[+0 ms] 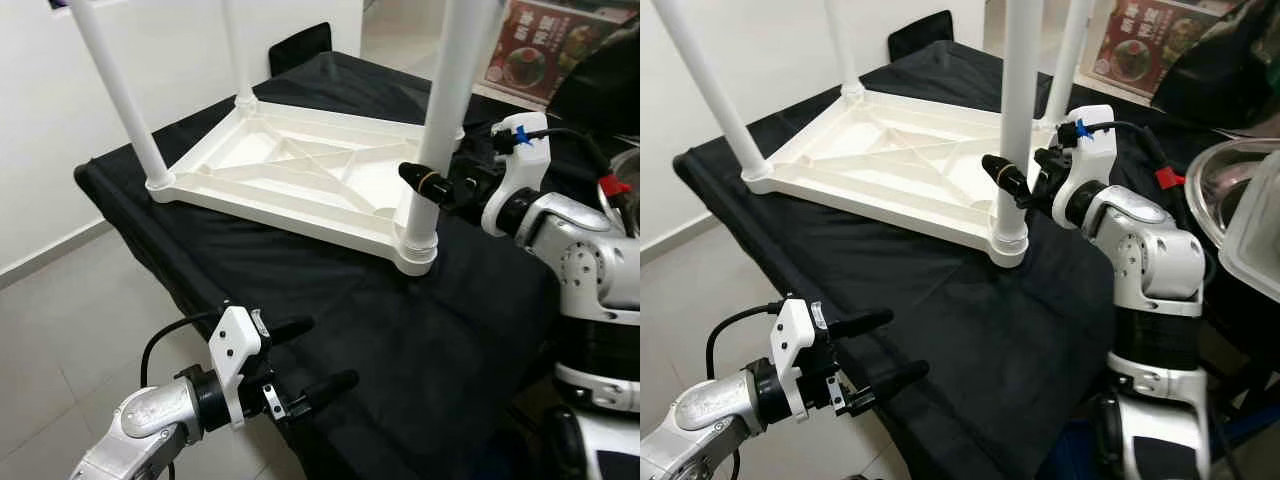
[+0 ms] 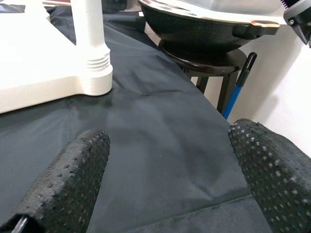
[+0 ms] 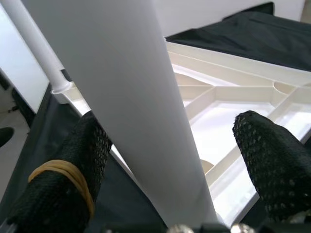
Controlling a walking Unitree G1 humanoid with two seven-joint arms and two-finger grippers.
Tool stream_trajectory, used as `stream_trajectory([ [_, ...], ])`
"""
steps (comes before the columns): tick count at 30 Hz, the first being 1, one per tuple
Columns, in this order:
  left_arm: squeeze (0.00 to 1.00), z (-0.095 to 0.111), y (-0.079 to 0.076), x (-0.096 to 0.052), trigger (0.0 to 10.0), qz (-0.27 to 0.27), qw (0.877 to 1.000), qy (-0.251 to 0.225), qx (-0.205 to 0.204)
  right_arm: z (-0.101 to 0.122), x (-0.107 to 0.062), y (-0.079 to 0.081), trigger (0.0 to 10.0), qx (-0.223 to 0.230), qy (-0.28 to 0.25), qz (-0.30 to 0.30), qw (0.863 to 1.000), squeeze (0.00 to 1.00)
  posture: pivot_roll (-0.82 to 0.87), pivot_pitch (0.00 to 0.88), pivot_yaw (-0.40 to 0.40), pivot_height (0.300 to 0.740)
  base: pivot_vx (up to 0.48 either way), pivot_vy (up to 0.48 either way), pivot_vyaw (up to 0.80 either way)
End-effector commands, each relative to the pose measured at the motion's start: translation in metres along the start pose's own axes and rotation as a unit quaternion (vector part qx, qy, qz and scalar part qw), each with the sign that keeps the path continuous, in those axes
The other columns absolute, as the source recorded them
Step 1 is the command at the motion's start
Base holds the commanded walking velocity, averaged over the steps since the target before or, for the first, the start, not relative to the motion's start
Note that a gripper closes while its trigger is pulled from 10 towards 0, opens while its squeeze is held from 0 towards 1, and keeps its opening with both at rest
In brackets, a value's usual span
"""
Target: Building children table
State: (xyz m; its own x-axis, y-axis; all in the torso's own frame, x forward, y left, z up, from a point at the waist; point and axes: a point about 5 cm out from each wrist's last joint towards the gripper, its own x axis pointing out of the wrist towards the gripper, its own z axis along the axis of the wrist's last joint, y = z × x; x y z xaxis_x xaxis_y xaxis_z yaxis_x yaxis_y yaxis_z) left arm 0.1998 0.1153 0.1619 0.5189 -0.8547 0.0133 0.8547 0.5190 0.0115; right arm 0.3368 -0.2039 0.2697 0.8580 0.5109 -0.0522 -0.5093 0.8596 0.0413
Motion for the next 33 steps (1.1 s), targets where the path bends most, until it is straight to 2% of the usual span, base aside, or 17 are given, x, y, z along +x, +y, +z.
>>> stream_trajectory([
  [1,0.0,0.0,-0.003,-0.002,10.0,-0.006,1.0,0.007,0.001,0.002,0.004,0.005,10.0,-0.006,-0.004,0.024,1.0,1.0,-0.02,0.123,0.003,0.74,0.0,0.0,0.0],
  [2,0.0,0.0,-0.004,-0.001,10.0,-0.007,1.0,0.007,0.002,0.005,0.006,0.002,10.0,-0.014,-0.007,0.031,0.999,1.0,-0.02,0.122,0.001,0.74,0.0,0.0,0.0],
  [3,0.0,0.001,-0.004,-0.001,10.0,-0.007,1.0,0.006,0.002,0.01,0.008,-0.002,10.0,-0.031,-0.015,0.034,0.999,0.71,-0.01,0.124,0.003,0.74,0.0,0.0,0.0],
  [4,0.0,0.001,-0.004,-0.001,10.0,-0.007,1.0,0.006,0.002,0.01,0.008,-0.002,10.0,-0.031,-0.015,0.034,0.999,0.71,-0.01,0.124,0.003,0.74,0.0,0.0,0.0],
  [5,0.0,0.001,-0.005,-0.001,10.0,-0.008,1.0,0.006,0.002,0.021,0.011,-0.004,10.0,-0.052,-0.029,0.054,0.997,0.0,-0.01,0.122,0.003,0.74,0.0,0.0,0.0],
  [9,0.0,0.001,-0.005,-0.002,10.0,-0.008,1.0,0.007,0.002,0.028,0.015,-0.002,10.0,-0.082,-0.033,0.09,0.992,0.0,-0.01,0.121,0.003,0.74,0.0,0.0,0.0],
  [11,0.0,0.001,-0.005,-0.002,10.0,-0.008,1.0,0.007,0.002,0.029,0.016,-0.001,10.0,-0.081,-0.035,0.103,0.991,0.0,-0.02,0.121,0.003,0.74,0.0,0.0,0.0],
  [12,0.0,0.001,-0.005,-0.001,10.0,-0.008,1.0,0.007,0.002,0.029,0.017,-0.002,0.0,-0.081,-0.035,0.11,0.99,0.0,-0.01,0.121,0.003,0.74,0.0,0.0,0.0],
  [22,0.0,0.002,-0.004,-0.001,10.0,-0.009,1.0,0.007,0.003,0.028,0.012,-0.009,0.0,-0.091,-0.031,0.118,0.988,0.0,-0.02,0.12,0.007,0.74,0.0,0.0,0.0],
  [24,0.0,0.002,-0.004,-0.001,10.0,-0.01,1.0,0.008,0.005,0.028,0.011,-0.016,0.0,-0.093,-0.027,0.076,0.992,0.0,-0.02,0.118,0.006,0.74,0.0,0.0,0.0],
  [26,0.0,0.002,-0.004,-0.001,10.0,-0.01,1.0,0.008,0.005,0.028,0.011,-0.016,0.0,-0.093,-0.027,0.076,0.992,0.0,-0.02,0.118,0.006,0.74,0.0,0.0,0.0],
  [28,0.0,0.002,-0.003,-0.001,10.0,-0.009,1.0,0.008,0.005,0.024,0.015,-0.018,0.0,-0.096,-0.019,0.005,0.995,0.0,-0.02,0.122,0.008,0.74,0.0,0.0,0.0],
  [29,0.0,0.002,-0.003,-0.001,10.0,-0.009,1.0,0.008,0.005,0.024,0.015,-0.018,0.0,-0.096,-0.019,0.005,0.995,0.0,-0.02,0.122,0.008,0.74,0.0,0.0,0.0],
  [30,0.0,0.002,-0.004,-0.001,10.0,-0.009,1.0,0.008,0.005,0.016,0.017,-0.019,0.0,-0.086,0.003,-0.084,0.993,0.0,-0.02,0.125,0.008,0.74,0.0,0.0,0.0],
  [32,0.0,0.002,-0.004,-0.001,10.0,-0.009,1.0,0.008,0.005,0.016,0.017,-0.019,0.0,-0.086,0.003,-0.084,0.993,0.0,-0.02,0.125,0.008,0.74,0.0,0.0,0.0],
  [33,0.0,0.002,-0.004,-0.001,10.0,-0.01,1.0,0.009,0.004,0.008,0.016,-0.022,0.0,-0.066,0.023,-0.155,0.985,0.0,-0.02,0.125,0.008,0.74,0.0,0.0,0.0],
])
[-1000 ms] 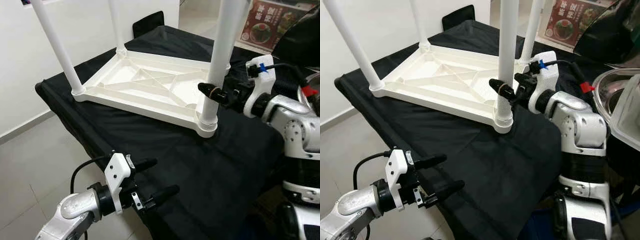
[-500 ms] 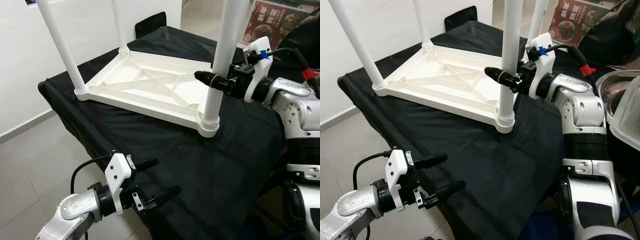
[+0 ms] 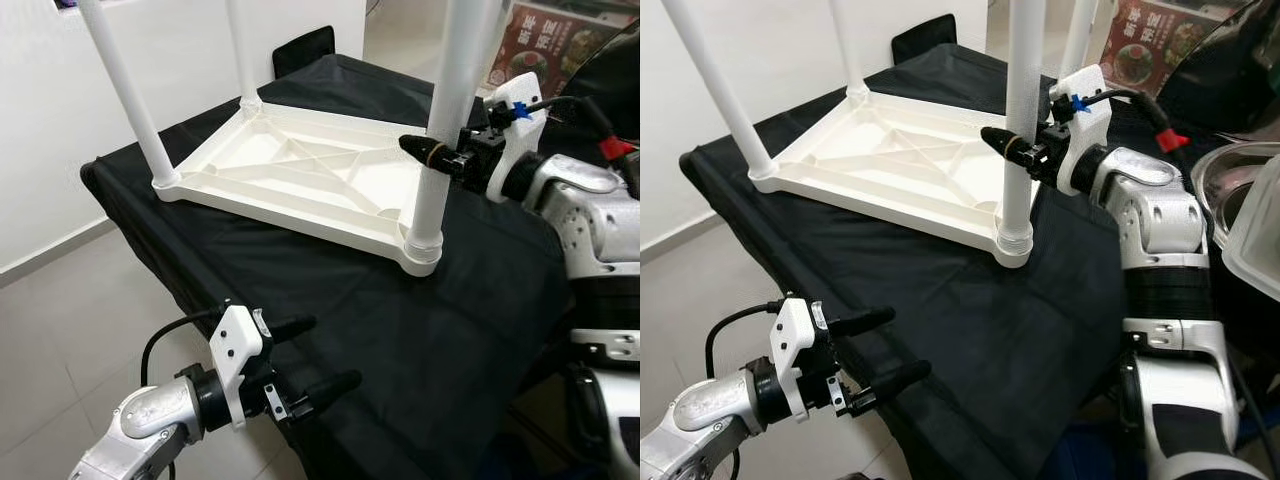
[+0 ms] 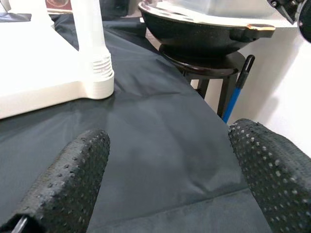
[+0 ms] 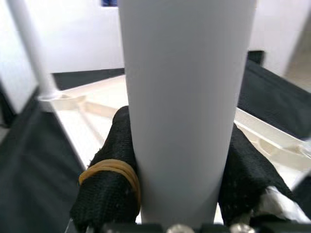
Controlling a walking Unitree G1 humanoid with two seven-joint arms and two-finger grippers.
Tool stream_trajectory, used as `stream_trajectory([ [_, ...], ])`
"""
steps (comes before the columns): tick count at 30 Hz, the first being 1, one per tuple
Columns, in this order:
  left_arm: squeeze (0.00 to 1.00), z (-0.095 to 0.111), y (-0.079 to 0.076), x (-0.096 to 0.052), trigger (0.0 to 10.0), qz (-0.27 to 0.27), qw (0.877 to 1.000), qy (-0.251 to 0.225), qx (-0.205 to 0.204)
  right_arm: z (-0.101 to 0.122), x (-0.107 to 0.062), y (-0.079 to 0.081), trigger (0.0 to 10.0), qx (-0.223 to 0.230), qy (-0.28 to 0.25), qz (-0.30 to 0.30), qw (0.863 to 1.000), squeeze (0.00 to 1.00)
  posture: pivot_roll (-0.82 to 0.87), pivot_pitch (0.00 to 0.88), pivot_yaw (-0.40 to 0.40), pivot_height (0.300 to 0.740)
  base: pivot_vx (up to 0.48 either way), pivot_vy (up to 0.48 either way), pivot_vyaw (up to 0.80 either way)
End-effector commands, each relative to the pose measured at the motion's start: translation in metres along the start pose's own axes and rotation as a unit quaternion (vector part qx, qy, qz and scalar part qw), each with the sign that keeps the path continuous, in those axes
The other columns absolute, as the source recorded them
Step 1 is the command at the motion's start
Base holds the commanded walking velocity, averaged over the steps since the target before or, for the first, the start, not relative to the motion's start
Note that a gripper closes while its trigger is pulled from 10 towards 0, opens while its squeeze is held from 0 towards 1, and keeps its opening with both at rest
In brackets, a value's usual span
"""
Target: Building children table
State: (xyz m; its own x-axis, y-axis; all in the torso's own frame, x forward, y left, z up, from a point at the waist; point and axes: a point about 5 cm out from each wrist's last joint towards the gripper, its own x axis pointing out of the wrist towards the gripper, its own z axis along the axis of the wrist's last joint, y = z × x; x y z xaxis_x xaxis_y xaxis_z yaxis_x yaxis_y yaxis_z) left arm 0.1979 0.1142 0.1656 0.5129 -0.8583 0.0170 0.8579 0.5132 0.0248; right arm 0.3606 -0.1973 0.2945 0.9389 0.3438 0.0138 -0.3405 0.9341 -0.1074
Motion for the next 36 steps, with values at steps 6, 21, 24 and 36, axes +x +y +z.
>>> stream_trajectory([
  [6,0.0,-0.002,-0.002,-0.001,10.0,-0.006,1.0,0.011,-0.003,-0.047,-0.019,0.013,0.0,0.041,0.096,-0.194,0.975,0.0,-0.02,0.125,0.004,0.74,0.0,0.0,0.0],
  [21,0.0,-0.002,-0.003,0.0,10.0,-0.006,1.0,0.009,-0.004,-0.046,-0.02,0.048,0.0,0.06,0.095,-0.187,0.976,0.0,-0.03,0.124,-0.002,0.74,0.0,0.0,0.0],
  [24,0.0,-0.003,-0.003,0.0,10.0,-0.006,1.0,0.009,-0.003,-0.046,-0.019,0.052,0.0,0.058,0.095,-0.177,0.978,0.0,-0.03,0.124,-0.001,0.74,0.0,0.0,0.0],
  [36,0.0,-0.003,-0.003,0.001,10.0,-0.007,1.0,0.009,-0.003,-0.03,-0.017,0.068,10.0,0.038,0.062,-0.091,0.993,1.0,-0.03,0.124,-0.002,0.74,0.0,0.0,0.0],
])
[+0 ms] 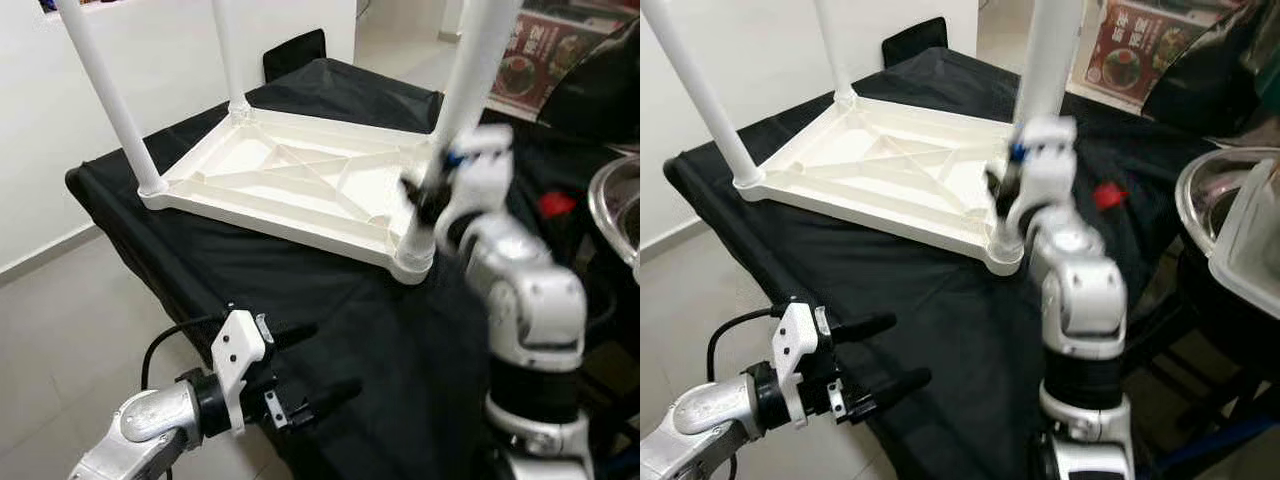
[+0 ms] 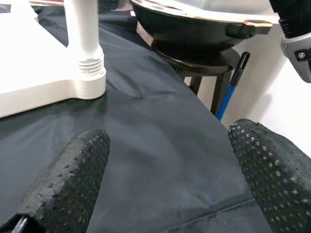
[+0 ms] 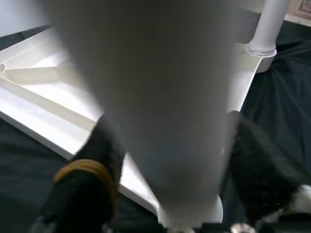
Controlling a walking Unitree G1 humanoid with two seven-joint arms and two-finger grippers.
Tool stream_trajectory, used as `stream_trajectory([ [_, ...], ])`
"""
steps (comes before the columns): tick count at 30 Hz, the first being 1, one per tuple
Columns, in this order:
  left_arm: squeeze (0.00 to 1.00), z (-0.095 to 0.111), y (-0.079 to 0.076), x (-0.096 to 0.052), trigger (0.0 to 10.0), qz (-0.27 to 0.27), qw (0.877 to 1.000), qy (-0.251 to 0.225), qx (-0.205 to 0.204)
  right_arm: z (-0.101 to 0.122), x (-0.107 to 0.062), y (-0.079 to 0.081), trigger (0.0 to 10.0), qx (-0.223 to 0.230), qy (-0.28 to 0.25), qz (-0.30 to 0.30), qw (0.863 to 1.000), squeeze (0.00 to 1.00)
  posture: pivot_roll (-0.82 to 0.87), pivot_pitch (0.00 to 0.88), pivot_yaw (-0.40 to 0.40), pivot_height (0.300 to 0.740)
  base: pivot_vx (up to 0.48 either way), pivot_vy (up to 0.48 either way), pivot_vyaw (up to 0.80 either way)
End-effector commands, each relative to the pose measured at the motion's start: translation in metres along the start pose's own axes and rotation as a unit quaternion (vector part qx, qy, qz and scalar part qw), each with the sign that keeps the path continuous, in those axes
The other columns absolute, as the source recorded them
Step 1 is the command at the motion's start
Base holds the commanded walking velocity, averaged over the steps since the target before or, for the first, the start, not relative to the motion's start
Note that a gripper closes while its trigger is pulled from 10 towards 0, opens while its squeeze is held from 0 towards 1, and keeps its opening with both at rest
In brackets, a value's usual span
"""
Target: Building children table
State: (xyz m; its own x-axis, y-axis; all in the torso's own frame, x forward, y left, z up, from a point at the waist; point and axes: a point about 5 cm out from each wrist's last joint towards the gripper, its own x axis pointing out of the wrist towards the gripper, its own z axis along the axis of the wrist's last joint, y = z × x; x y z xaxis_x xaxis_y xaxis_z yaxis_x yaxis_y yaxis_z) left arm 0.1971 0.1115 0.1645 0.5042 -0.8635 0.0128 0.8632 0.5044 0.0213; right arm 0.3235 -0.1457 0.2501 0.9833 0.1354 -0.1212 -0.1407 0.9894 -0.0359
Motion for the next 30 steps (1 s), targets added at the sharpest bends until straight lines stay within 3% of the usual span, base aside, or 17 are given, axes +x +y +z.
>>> stream_trajectory([
  [1,0.0,-0.002,-0.001,-0.001,10.0,-0.002,1.0,0.007,-0.001,0.007,-0.001,0.003,10.0,-0.003,-0.012,0.011,1.0,1.0,-0.03,0.124,-0.002,0.74,0.0,0.0,0.0],
  [18,0.0,-0.002,-0.002,0.0,10.0,-0.003,1.0,0.006,-0.001,0.024,0.002,-0.01,10.0,-0.005,-0.044,0.028,0.999,1.0,-0.03,0.122,-0.005,0.74,0.0,0.0,0.0],
  [19,0.0,-0.002,-0.002,0.0,10.0,-0.003,1.0,0.006,-0.001,0.026,0.002,-0.011,10.0,-0.004,-0.049,0.03,0.998,0.76,-0.03,0.122,-0.004,0.74,0.0,0.0,0.0],
  [20,0.0,-0.002,-0.002,0.0,10.0,-0.003,1.0,0.006,-0.001,0.026,0.002,-0.011,10.0,-0.004,-0.049,0.03,0.998,0.76,-0.03,0.122,-0.004,0.74,0.0,0.0,0.0],
  [21,0.0,-0.002,-0.002,0.0,10.0,-0.003,1.0,0.006,-0.001,0.03,0.002,-0.014,10.0,-0.005,-0.055,0.032,0.998,0.0,-0.03,0.122,-0.003,0.74,0.0,0.0,0.0],
  [30,0.0,-0.002,-0.002,0.0,10.0,-0.004,1.0,0.007,-0.001,0.037,0.0,-0.019,10.0,-0.005,-0.071,0.042,0.997,0.0,-0.03,0.122,-0.002,0.74,0.0,0.0,0.0],
])
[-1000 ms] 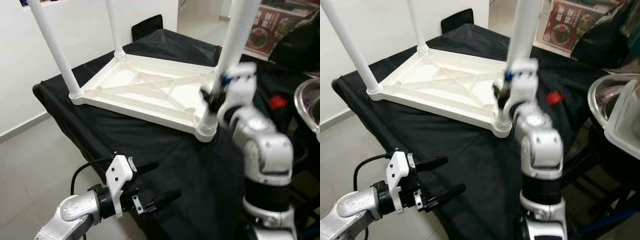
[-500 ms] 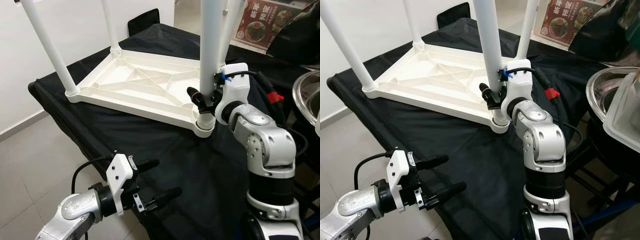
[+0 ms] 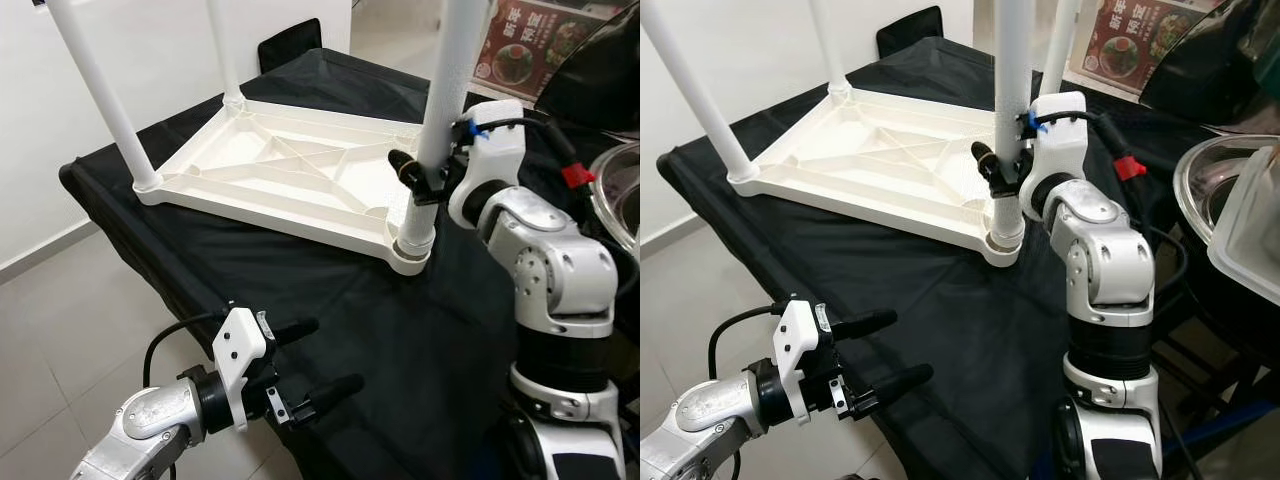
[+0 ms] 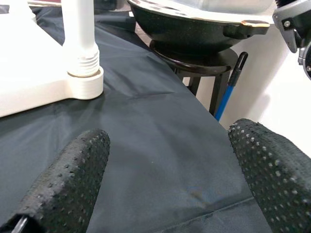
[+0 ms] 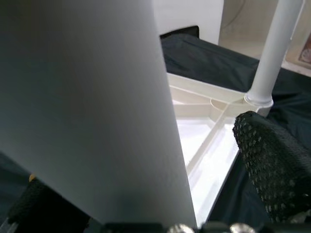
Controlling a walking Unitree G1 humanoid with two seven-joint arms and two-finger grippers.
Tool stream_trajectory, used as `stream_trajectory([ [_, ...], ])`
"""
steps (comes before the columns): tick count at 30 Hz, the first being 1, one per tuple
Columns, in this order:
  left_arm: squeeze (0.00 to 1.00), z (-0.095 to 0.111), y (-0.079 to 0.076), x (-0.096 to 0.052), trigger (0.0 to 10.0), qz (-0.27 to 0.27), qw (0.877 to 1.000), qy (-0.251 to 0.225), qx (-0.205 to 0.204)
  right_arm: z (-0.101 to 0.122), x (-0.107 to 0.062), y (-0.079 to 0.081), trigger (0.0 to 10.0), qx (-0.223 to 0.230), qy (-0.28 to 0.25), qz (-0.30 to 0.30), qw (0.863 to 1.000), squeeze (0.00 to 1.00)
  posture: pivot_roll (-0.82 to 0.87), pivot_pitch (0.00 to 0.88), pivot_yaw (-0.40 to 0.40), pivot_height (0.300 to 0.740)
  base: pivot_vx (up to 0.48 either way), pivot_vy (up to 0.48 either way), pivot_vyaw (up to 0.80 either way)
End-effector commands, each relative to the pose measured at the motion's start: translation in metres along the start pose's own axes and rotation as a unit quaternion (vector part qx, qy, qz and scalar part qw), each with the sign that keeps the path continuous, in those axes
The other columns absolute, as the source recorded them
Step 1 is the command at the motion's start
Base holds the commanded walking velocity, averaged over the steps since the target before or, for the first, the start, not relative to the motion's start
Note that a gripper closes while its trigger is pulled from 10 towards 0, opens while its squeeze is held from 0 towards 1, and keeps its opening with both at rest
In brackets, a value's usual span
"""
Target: Building children table
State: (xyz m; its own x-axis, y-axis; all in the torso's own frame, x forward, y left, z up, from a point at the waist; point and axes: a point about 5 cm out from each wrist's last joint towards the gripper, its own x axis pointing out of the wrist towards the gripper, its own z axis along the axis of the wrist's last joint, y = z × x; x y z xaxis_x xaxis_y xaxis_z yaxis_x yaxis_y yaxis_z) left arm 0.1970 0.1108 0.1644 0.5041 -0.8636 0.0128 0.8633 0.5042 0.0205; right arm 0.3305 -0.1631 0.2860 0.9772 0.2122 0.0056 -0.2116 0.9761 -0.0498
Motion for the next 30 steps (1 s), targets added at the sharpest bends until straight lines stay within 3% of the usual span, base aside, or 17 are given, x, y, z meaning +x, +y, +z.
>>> stream_trajectory([
  [1,0.0,-0.002,-0.001,0.0,10.0,-0.004,1.0,0.007,0.0,0.003,0.001,-0.001,10.0,0.004,-0.008,0.005,1.0,0.0,-0.03,0.121,-0.001,0.74,0.0,0.0,0.0],
  [3,0.0,-0.002,-0.001,0.0,10.0,-0.004,1.0,0.007,0.001,0.006,0.001,-0.004,9.4,0.004,-0.014,0.004,1.0,0.0,-0.03,0.122,-0.001,0.74,0.0,0.0,0.0],
  [4,0.0,-0.002,-0.001,0.0,10.0,-0.004,1.0,0.007,0.001,0.007,0.002,-0.006,2.7,0.005,-0.019,0.003,1.0,0.0,-0.03,0.121,-0.002,0.74,0.0,0.0,0.0],
  [5,0.0,-0.002,-0.001,0.0,10.0,-0.004,1.0,0.007,0.001,0.007,0.002,-0.006,2.7,0.005,-0.019,0.003,1.0,0.0,-0.03,0.121,-0.002,0.74,0.0,0.0,0.0],
  [6,0.0,-0.001,0.0,0.0,10.0,-0.003,1.0,0.006,0.002,0.01,0.003,-0.007,0.0,0.01,-0.025,0.006,1.0,0.0,-0.03,0.119,-0.003,0.74,0.0,0.0,0.0],
  [22,0.0,-0.001,0.0,0.0,10.0,0.002,1.0,0.006,0.004,0.021,0.006,-0.015,0.0,0.02,-0.051,0.009,0.998,0.0,-0.03,0.118,-0.008,0.74,0.0,0.0,0.0],
  [24,0.0,-0.001,0.001,0.0,10.0,0.003,1.0,0.005,0.005,0.034,0.007,-0.021,0.0,0.058,-0.088,0.006,0.994,0.0,-0.03,0.118,-0.009,0.74,0.0,0.0,0.0],
  [28,0.0,-0.001,0.001,0.0,10.0,0.003,1.0,0.005,0.005,0.034,0.007,-0.021,0.0,0.058,-0.088,0.006,0.994,0.0,-0.03,0.118,-0.009,0.74,0.0,0.0,0.0],
  [29,0.0,-0.001,0.001,0.0,10.0,0.004,1.0,0.004,0.005,0.04,0.006,-0.024,0.0,0.082,-0.107,0.005,0.991,0.0,-0.03,0.118,-0.009,0.74,0.0,0.0,0.0],
  [30,0.0,-0.001,0.002,0.001,10.0,0.006,1.0,0.003,0.006,0.058,0.005,-0.039,0.0,0.126,-0.15,-0.008,0.981,0.0,-0.03,0.118,-0.012,0.74,0.0,0.0,0.0],
])
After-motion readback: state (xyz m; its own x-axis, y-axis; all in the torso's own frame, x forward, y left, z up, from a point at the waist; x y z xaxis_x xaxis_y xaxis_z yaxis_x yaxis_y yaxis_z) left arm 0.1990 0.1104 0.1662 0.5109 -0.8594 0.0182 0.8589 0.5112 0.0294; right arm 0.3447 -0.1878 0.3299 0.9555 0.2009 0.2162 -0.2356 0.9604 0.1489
